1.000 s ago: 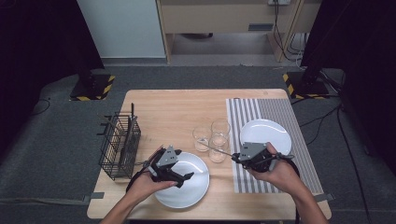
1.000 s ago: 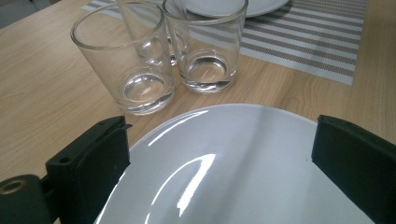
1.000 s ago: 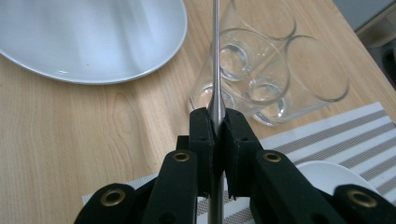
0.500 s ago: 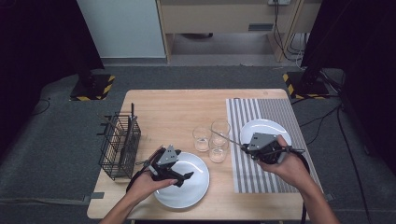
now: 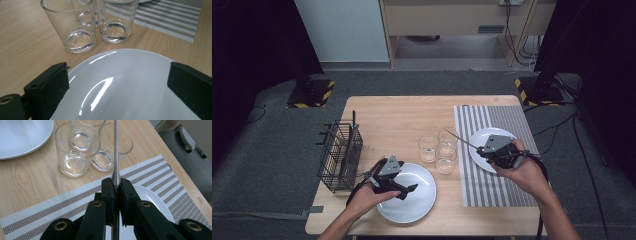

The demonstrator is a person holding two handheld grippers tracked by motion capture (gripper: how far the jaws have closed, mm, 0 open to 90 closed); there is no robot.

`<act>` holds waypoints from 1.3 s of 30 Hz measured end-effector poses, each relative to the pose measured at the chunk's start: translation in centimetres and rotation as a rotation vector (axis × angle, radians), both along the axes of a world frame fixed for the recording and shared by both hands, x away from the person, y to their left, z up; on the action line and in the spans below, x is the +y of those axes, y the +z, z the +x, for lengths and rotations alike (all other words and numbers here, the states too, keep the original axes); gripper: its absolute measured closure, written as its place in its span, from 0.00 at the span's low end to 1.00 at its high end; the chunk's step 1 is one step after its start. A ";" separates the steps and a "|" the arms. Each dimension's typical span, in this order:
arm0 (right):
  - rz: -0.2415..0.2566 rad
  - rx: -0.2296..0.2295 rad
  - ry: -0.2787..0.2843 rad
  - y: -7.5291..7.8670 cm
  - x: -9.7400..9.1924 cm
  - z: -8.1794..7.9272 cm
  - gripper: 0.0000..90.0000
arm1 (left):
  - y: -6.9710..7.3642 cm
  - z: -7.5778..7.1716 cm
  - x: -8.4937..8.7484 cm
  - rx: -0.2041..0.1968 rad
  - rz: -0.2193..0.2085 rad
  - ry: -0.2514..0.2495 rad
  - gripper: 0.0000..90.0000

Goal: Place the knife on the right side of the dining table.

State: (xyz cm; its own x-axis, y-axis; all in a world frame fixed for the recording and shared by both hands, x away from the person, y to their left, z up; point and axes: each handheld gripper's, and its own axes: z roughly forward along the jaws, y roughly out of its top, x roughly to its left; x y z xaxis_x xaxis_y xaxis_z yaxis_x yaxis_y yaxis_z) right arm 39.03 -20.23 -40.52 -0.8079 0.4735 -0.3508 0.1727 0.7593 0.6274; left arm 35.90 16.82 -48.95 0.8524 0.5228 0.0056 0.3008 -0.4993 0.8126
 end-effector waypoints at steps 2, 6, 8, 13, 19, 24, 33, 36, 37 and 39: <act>0.000 -0.009 -0.003 0.2 -0.1 0.1 0.93 | 0.0 0.0 0.1 0.001 -0.001 0.004 0.04; 0.000 -0.016 -0.014 0.6 -0.3 0.2 0.93 | 0.1 0.0 0.1 0.005 -0.005 0.011 0.04; -0.006 -0.020 -0.020 0.8 -0.4 0.3 0.93 | 0.0 0.0 0.1 0.005 -0.003 0.012 0.04; -0.012 -0.030 -0.043 1.1 -0.9 0.6 0.93 | 0.0 0.0 0.2 0.010 -0.007 0.013 0.04; -0.021 -0.037 -0.067 1.3 -1.2 1.2 0.93 | 0.0 0.0 0.1 0.012 -0.007 0.011 0.04; -0.024 -0.047 -0.088 1.4 -1.5 1.6 0.93 | 0.0 -0.1 0.1 0.016 -0.009 0.009 0.04; -0.053 -0.069 -0.127 1.2 -1.9 2.1 0.92 | -0.1 -0.1 0.0 0.016 -0.007 0.008 0.04; -0.058 -0.075 -0.138 1.1 -2.0 2.3 0.92 | -0.1 -0.1 0.0 0.018 -0.009 0.010 0.04; -0.056 -0.076 -0.141 1.1 -2.0 2.4 0.93 | -0.1 -0.1 0.0 0.019 -0.009 0.010 0.04; -0.059 -0.074 -0.144 1.0 -2.0 2.6 0.93 | -0.1 -0.1 0.0 0.019 -0.009 0.009 0.04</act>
State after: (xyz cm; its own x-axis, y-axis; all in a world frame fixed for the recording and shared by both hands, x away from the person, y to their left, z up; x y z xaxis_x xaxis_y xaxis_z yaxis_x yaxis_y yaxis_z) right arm 41.66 -22.27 -39.55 -0.7046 0.5590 -0.4372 0.2373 0.7662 0.5972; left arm 35.84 16.81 -49.05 0.8474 0.5308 -0.0154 0.3212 -0.4893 0.8108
